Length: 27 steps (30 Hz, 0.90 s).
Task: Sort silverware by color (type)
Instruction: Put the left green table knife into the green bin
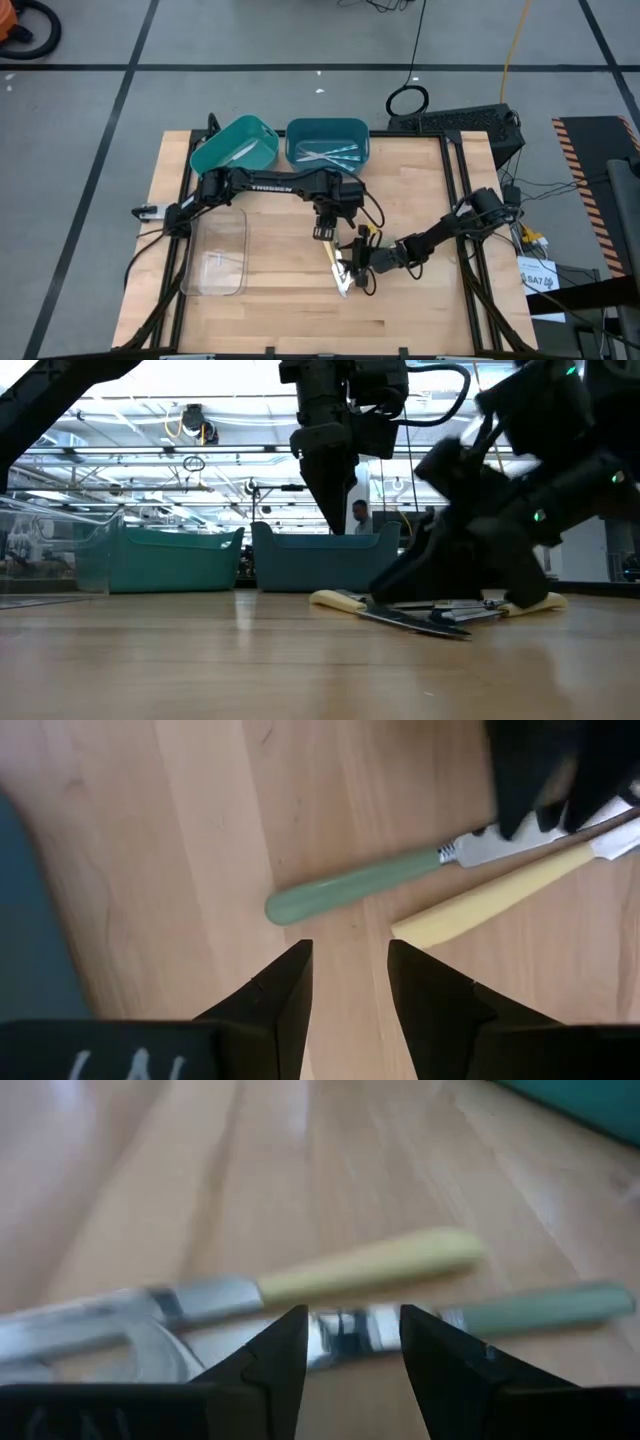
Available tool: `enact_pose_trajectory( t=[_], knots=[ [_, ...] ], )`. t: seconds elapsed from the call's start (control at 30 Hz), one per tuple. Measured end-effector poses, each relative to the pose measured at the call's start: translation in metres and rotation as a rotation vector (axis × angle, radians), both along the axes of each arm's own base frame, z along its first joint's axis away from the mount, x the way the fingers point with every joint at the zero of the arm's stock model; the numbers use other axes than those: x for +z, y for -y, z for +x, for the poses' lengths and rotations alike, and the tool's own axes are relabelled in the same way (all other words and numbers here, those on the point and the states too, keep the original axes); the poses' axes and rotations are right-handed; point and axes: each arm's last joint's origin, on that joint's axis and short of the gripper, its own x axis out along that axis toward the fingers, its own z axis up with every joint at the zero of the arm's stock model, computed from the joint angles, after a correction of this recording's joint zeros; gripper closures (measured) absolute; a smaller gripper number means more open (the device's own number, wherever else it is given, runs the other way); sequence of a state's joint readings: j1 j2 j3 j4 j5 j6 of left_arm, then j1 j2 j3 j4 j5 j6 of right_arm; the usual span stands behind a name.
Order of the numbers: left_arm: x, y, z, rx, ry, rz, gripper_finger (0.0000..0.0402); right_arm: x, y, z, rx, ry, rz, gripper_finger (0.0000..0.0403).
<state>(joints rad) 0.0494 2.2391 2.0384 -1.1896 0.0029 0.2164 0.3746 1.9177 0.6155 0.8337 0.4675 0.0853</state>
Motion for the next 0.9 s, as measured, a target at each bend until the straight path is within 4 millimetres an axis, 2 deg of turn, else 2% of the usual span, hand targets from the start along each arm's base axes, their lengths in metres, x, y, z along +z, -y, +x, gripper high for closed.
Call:
enact_pose_trajectory(
  t=[0.17,0.3,0.6,0.77,0.9],
  knots=[
    [0.000,-0.001,-0.001,-0.001,-0.008,0.000,0.0261,-0.007,0.007,0.000,-0.025,-0.051,-0.018,0.0250],
    [0.000,-0.003,-0.003,-0.001,-0.029,0.000,0.0261,-0.004,0.008,-0.004,-0.008,-0.117,-0.080,0.0250],
    [-0.001,-0.008,-0.004,-0.053,-0.036,0.010,0.0261,0.025,0.008,-0.016,0.176,-0.209,-0.115,0.0250],
    [-0.001,-0.003,-0.004,-0.015,-0.036,0.002,0.0261,0.051,0.010,-0.024,0.113,-0.178,-0.107,0.0250],
    [-0.001,0.008,-0.003,-0.036,-0.036,0.002,0.0261,0.056,0.018,-0.034,0.025,-0.245,-0.166,0.0250]
  ],
)
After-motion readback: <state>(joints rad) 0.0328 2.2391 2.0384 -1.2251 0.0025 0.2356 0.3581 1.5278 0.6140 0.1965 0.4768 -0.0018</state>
